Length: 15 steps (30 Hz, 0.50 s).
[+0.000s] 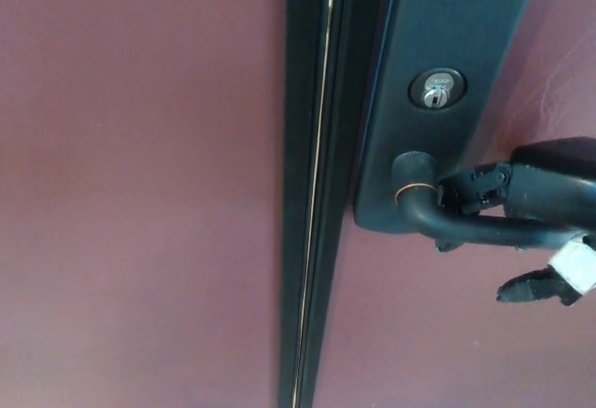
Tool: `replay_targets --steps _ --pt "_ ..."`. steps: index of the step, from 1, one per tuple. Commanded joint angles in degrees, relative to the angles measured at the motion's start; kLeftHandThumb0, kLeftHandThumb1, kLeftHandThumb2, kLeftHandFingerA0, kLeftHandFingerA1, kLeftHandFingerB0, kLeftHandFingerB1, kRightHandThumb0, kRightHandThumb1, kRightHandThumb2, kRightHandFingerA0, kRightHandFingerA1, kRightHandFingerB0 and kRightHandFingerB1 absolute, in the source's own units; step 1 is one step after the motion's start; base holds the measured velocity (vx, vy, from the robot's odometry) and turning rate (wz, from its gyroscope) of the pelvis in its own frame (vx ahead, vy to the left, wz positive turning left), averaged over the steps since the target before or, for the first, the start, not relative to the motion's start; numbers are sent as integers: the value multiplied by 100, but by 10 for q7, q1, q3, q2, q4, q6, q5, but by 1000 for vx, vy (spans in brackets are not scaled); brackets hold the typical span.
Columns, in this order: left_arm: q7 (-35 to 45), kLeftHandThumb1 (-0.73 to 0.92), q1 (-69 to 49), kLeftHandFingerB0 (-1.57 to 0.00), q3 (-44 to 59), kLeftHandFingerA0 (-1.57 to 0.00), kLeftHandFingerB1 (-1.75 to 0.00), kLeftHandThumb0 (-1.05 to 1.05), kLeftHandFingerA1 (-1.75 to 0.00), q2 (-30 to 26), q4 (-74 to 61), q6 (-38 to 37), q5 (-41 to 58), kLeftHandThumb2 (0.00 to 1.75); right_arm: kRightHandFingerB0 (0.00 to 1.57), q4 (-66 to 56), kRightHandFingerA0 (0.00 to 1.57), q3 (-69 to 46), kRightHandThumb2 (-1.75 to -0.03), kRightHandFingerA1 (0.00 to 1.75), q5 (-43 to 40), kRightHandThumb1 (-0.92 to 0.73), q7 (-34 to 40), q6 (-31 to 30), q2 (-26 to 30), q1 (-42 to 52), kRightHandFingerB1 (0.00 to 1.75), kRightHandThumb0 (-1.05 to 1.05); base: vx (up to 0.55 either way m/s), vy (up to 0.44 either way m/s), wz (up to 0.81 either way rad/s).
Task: The robot walks towards the door handle and put its right hand on it and twist the handle
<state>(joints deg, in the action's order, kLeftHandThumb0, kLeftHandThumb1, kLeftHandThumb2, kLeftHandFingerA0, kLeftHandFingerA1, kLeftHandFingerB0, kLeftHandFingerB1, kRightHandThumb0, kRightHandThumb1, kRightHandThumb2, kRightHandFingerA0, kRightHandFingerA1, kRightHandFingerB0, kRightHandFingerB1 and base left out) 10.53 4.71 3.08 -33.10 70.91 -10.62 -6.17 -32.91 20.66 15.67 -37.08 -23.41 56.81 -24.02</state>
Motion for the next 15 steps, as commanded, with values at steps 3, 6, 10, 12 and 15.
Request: replay_targets --steps 3,6,10,12,15 --pt "8 70 -3 -39 0 -53 -40 -11 -47 -4 2 1 -2 60 51 21 67 -30 -49 168 38 -58 29 72 -33 47 149 -9 0 0 0" --pt "11 70 -3 -39 2 -52 -40 -11 -47 -4 2 3 1 60 54 24 68 -42 -51 165 39 -59 24 81 -39 56 147 -10 0 0 0" --pt "10 70 -3 -39 4 -53 -40 -11 -47 -4 3 2 2 60 70 29 72 -56 -57 146 35 -55 18 87 -49 64 108 -12 0 0 0" --pt "8 70 -3 -39 2 -53 -40 -11 -46 -4 5 3 -1 60 76 29 75 -61 -56 113 28 -54 7 80 -54 62 71 -20 0 0 0" --pt "9 70 -4 -39 2 -53 -40 -11 -47 -4 4 3 0 60 9 -8 4 -67 -77 27 6 -45 -61 24 -33 34 28 -66 0 0 0"
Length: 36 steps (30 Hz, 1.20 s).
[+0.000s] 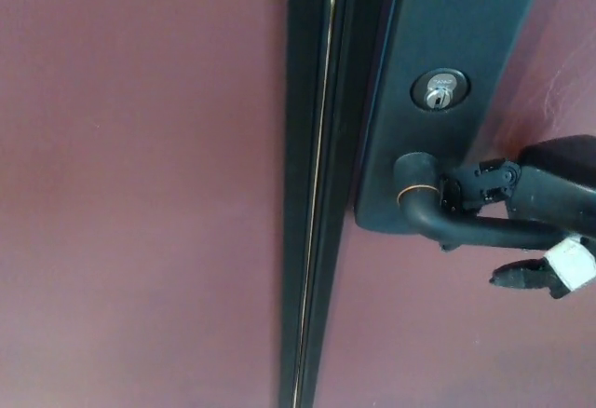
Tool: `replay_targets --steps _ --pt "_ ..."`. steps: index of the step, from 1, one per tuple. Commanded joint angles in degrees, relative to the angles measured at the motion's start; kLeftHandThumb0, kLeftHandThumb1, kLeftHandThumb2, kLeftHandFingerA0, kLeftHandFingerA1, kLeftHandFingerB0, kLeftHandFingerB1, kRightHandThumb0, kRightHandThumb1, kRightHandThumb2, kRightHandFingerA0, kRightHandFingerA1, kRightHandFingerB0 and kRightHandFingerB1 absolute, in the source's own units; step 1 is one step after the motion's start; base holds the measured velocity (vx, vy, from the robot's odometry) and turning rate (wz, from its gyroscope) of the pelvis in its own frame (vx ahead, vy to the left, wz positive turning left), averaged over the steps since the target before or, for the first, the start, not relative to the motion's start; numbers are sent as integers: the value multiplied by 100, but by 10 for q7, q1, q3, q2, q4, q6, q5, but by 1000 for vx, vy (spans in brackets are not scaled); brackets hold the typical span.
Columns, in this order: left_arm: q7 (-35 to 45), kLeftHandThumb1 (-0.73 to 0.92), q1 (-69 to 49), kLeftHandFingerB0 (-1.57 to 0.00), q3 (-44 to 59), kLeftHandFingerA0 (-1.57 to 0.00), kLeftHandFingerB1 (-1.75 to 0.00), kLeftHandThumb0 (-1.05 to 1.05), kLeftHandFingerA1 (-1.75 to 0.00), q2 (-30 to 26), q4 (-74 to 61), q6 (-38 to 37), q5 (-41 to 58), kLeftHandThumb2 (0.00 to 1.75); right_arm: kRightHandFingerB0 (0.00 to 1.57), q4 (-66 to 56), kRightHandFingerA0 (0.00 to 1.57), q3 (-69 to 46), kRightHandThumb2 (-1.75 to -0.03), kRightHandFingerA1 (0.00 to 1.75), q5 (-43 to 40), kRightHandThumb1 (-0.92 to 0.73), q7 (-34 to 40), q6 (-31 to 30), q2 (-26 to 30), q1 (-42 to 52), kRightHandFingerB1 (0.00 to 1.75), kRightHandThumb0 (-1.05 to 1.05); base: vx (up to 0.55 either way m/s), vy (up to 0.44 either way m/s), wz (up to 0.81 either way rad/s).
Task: The robot walks towards the door handle and put its right hand on it and twist the handle
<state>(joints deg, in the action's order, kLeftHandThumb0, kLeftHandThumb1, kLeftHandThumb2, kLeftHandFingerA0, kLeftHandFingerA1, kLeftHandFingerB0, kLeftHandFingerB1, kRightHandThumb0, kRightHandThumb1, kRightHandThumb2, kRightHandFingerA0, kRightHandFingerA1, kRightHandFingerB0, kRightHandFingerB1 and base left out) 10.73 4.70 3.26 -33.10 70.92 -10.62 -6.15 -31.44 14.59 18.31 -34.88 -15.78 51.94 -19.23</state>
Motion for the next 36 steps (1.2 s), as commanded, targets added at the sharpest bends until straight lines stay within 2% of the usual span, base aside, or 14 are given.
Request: replay_targets --steps 1,6,7,8,9,10,17,31,34,36 --pt "5 70 -4 -39 0 -53 -40 -11 -47 -3 3 3 -1 60 9 -39 4 -8 -77 27 -31 -45 -113 -81 24 -30 28 -66 0 0 0" --pt "10 70 -3 -40 2 -53 -40 -11 -47 -4 2 9 1 60 8 -61 5 -25 -80 23 -68 -46 -154 -136 27 -66 26 -71 0 0 0" --pt "12 70 -3 -40 2 -53 -40 -11 -47 -5 2 8 2 60 9 -66 3 -31 -59 23 -82 -58 -166 -158 29 -75 24 -69 0 0 0" --pt "11 70 -4 -40 2 -53 -40 -11 -47 -4 2 8 2 60 8 -70 1 -37 -59 23 -93 -59 -176 -173 30 -82 24 -70 0 0 0" --pt "8 70 -4 -40 -1 -53 -40 -11 -47 -5 1 6 -2 60 7 -73 0 -48 -86 17 -106 -49 -183 -187 32 -88 21 -76 0 0 0" --pt "7 70 -4 -40 -2 -53 -40 -11 -47 -6 1 5 -3 60 6 -75 0 -54 -87 14 -112 -51 -187 -191 32 -91 19 -79 0 0 0" --pt "7 70 -4 -40 -2 -53 -40 -11 -47 -5 4 5 -3 60 4 -74 0 -85 -89 9 -129 -53 -209 -203 47 -109 14 -83 0 0 0" --pt "2 70 -13 -40 -9 -53 -40 -11 -46 -8 1 0 -7 60 8 -16 0 -167 -95 0 -193 -58 -279 -192 144 -165 11 -94 0 0 0" --pt "0 70 -10 -40 -10 -53 -40 -11 -46 -7 -1 1 -7 60 9 -4 0 -213 -95 0 -211 -58 -292 -183 170 -147 12 -95 0 0 0" --pt "4 70 -7 -40 -10 -53 -40 -11 -47 -9 -4 3 -6 60 11 7 0 -299 -95 0 -231 -59 -317 -168 189 -104 13 -96 0 0 0"
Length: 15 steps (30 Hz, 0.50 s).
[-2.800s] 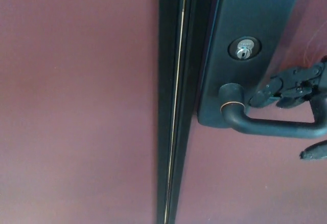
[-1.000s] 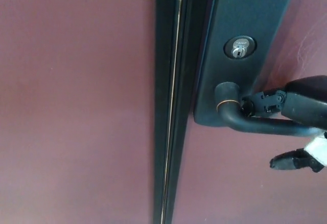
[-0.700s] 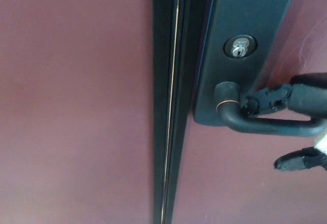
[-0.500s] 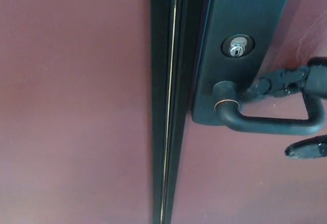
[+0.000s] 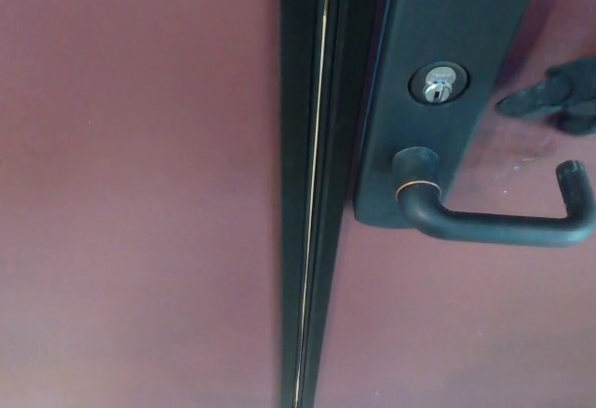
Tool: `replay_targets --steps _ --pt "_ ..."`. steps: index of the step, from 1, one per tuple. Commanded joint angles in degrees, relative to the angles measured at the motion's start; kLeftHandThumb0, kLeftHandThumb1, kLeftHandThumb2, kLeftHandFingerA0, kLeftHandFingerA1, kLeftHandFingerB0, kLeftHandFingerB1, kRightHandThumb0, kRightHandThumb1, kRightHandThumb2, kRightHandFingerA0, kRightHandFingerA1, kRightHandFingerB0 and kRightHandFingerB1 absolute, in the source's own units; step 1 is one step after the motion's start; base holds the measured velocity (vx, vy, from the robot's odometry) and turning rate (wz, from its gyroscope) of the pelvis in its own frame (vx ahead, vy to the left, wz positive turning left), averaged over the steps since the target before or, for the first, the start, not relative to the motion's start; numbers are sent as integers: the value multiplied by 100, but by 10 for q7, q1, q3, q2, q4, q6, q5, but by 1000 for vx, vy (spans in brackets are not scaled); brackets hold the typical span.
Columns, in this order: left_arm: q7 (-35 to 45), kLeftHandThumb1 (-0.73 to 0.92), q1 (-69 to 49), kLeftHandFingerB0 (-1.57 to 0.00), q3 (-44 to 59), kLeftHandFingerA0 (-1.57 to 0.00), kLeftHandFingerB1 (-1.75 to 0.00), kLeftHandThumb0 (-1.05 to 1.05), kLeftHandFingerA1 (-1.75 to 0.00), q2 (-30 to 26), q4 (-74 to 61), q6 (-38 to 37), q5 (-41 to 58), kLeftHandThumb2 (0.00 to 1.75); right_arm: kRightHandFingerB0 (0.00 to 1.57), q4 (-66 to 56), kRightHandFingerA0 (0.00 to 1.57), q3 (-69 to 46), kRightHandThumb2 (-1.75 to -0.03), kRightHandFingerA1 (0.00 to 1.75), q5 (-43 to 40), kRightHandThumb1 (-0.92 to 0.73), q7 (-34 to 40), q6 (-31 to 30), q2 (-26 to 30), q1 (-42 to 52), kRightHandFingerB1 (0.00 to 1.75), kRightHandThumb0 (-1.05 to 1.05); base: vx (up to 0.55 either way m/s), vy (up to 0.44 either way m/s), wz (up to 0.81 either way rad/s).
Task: The robot walks towards the door handle and put its right hand on it and twist the handle
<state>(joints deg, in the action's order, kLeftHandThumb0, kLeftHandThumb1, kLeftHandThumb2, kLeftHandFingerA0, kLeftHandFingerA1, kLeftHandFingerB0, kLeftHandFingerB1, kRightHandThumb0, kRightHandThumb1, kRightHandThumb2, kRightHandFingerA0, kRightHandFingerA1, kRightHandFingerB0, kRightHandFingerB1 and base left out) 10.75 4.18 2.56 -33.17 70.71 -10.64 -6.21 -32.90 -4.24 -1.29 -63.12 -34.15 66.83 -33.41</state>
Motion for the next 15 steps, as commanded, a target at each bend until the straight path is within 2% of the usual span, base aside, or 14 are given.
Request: replay_targets --steps 1,2,7,8,9,10,11,12,14,15 --pt "5 70 1 -40 -2 -53 -40 -11 -46 -8 -2 4 -5 60 11 23 0 -139 -95 0 -40 -60 -43 18 42 52 13 -96 0 0 0" --pt "6 70 4 -40 -1 -53 -40 -11 -46 -9 -1 6 -4 60 11 24 0 -152 -95 0 -44 -60 -46 21 45 59 13 -96 0 0 0" --pt "6 70 11 -40 -2 -53 -40 -11 -47 -3 2 5 -4 60 13 35 0 -378 -93 10 -70 -53 -146 31 17 151 20 -85 0 0 0" --pt "5 70 13 -40 -2 -53 -40 -11 -47 -2 2 6 -4 60 7 37 0 -412 -61 23 -76 -65 -157 32 5 166 25 -86 0 0 0" --pt "6 70 13 -40 3 -53 -40 -11 -47 0 3 7 1 60 9 32 2 -472 -90 20 -86 -50 -173 25 -28 198 24 -81 0 0 0" --pt "7 70 13 -40 5 -53 -40 -11 -47 2 3 7 4 60 9 25 2 -512 -90 20 -93 -50 -182 17 -52 222 24 -81 0 0 0" --pt "11 70 12 -40 8 -52 -40 -11 -47 1 3 6 7 60 9 12 1 -554 -61 25 -104 -63 -189 18 -85 257 25 -83 0 0 0" --pt "13 70 14 -39 10 -52 -40 -11 -47 2 3 6 10 60 8 5 4 -581 -88 23 -111 -50 -192 21 -108 280 25 -81 0 0 0" --pt "15 70 17 -39 12 -52 -40 -11 -47 7 4 8 13 60 8 -5 4 -632 -88 24 -128 -49 -195 29 -158 334 26 -81 0 0 0" --pt "17 70 15 -39 13 -52 -40 -11 -47 9 5 6 13 60 8 -9 5 -663 -88 25 -143 -49 -196 42 -200 374 26 -80 0 0 0"
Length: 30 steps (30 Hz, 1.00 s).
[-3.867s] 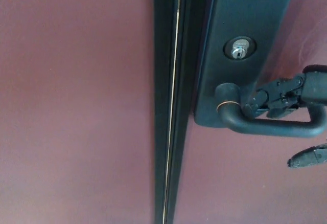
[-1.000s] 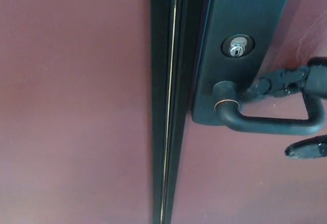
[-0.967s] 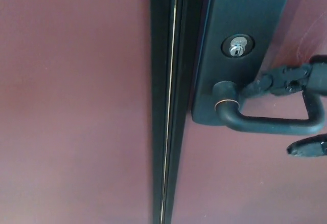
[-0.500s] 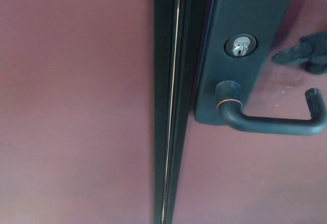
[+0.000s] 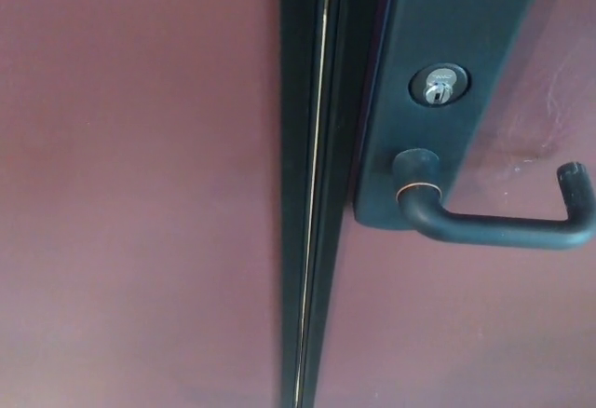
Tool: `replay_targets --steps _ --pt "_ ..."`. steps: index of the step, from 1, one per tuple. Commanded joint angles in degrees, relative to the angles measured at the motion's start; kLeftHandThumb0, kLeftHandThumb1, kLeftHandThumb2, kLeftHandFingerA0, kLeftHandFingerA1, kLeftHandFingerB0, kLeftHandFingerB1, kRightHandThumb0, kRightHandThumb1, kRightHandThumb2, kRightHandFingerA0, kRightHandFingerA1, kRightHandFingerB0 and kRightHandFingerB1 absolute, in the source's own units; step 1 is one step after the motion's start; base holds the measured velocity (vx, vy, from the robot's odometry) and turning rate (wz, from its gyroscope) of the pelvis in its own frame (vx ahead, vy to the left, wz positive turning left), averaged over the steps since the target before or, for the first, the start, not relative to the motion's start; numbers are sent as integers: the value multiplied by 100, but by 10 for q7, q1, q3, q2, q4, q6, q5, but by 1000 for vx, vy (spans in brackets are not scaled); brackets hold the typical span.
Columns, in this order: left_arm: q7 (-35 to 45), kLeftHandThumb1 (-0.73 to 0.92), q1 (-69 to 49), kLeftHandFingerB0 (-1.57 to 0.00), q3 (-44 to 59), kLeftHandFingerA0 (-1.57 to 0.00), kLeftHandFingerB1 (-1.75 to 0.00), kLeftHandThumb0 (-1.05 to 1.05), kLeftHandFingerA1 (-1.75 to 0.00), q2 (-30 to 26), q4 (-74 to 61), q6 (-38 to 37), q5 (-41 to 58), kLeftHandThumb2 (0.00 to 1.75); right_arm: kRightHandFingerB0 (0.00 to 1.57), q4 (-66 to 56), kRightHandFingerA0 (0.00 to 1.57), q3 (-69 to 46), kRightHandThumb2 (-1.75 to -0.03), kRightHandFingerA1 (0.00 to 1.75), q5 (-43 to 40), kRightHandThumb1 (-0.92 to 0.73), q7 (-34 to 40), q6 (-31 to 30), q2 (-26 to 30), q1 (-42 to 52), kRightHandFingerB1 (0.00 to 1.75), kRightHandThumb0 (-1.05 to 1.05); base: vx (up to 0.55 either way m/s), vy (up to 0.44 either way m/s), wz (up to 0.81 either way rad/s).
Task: The robot walks towards the door handle and put its right hand on it and twist the handle
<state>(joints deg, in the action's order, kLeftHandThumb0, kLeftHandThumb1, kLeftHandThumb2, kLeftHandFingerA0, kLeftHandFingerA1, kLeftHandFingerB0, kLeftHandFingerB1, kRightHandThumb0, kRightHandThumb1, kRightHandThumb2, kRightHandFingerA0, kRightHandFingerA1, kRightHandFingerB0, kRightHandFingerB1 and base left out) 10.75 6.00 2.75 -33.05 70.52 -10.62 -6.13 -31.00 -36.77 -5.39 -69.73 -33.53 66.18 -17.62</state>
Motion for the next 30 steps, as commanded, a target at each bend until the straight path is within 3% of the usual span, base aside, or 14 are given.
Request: replay_targets --steps 1,4,5,6,8,11,15,16,17,27,28,29,30 --pt "18 70 -9 -39 10 -52 -40 -11 -47 9 6 0 12 60 8 -30 5 -364 -88 26 -115 -49 -133 48 -230 252 26 -80 0 0 0" --pt "16 70 -15 -39 12 -52 -40 -11 -47 11 5 -8 13 60 8 -18 4 -385 -87 26 -139 -49 -117 88 -307 320 27 -79 0 0 0" --pt "13 70 -25 -39 16 -52 -40 -12 -47 13 2 -15 17 60 8 -3 5 -375 -87 27 -141 -49 -96 111 -379 378 27 -78 0 0 0" --pt "11 70 -27 -39 17 -51 -40 -12 -47 13 1 -16 18 60 8 4 5 -360 -87 26 -139 -49 -82 120 -407 403 27 -79 0 0 0" --pt "11 70 -27 -39 18 -51 -40 -12 -47 13 1 -16 17 60 8 4 5 -358 -87 26 -146 -49 -75 126 -411 414 27 -79 0 0 0" --pt "7 70 -28 -39 22 -51 -40 -14 -47 17 -1 -13 21 60 9 79 5 -236 -87 26 -79 -50 -12 150 -460 459 27 -79 0 0 0" --pt "7 70 -29 -39 22 -51 -40 -14 -47 17 -2 -13 21 60 9 85 5 -226 -87 26 -85 -50 -2 164 -462 472 27 -79 0 0 0" --pt "2 69 -32 -38 28 -50 -40 -17 -46 21 -1 -14 26 60 8 236 2 -83 -88 23 25 -49 85 181 -470 443 25 -76 0 0 0" --pt "2 69 -33 -38 29 -50 -40 -17 -46 21 -1 -14 26 60 8 254 2 -66 -88 23 36 -49 96 187 -471 440 25 -76 0 0 0" --pt "3 69 -34 -38 35 -50 -40 -17 -46 23 -4 -13 21 60 8 287 2 -32 -88 23 3 -49 134 229 -445 456 25 -76 0 0 0" --pt "2 68 -38 -37 37 -46 -39 -27 -45 25 -4 -16 22 60 6 474 0 38 -91 26 67 -48 229 235 -464 361 26 -73 0 0 0" --pt "2 68 -44 -37 39 -46 -39 -27 -45 28 -4 -20 24 60 6 754 0 142 -91 26 164 -48 369 242 -493 216 26 -73 0 0 0" --pt "2 68 -44 -37 39 -46 -39 -27 -45 28 -4 -20 24 60 6 761 0 145 -91 26 162 -48 371 246 -491 214 26 -73 0 0 0"
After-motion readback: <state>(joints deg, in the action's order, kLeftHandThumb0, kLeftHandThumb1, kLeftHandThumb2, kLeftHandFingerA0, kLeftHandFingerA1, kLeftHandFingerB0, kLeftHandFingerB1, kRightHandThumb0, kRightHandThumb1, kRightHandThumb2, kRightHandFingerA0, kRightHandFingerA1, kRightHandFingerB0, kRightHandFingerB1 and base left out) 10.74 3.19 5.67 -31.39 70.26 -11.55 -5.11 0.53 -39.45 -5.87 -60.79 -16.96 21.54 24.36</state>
